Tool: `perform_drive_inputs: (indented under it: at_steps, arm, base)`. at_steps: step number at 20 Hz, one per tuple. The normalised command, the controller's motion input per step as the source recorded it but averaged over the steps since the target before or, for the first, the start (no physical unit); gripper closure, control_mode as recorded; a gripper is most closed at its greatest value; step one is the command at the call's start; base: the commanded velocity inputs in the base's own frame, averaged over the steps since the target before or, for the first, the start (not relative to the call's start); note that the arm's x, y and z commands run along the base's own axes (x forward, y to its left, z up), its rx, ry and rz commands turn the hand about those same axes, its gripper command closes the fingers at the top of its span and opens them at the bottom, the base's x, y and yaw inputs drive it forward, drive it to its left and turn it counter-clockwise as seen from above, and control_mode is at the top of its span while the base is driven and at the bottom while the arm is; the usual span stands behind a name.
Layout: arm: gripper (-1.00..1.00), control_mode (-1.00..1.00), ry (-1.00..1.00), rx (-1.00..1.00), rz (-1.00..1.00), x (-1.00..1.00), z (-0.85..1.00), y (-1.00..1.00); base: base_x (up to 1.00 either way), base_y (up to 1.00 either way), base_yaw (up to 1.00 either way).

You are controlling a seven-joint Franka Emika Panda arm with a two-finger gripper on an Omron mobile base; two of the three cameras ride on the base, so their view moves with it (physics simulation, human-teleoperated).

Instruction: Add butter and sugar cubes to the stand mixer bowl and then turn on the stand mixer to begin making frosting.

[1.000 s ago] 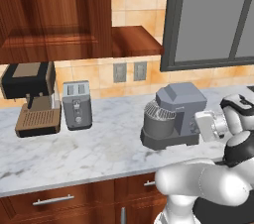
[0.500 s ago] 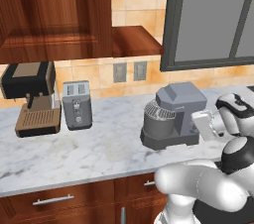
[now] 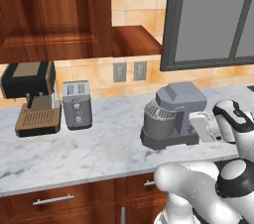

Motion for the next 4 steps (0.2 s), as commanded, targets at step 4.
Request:
perform_drive_inputs:
  at_steps: [4]
  arm:
    - [1.00, -1.00, -0.04, 0.02, -0.02, 0.32, 0.94, 1.00]
  base:
    - [0.00, 0.00, 0.00]
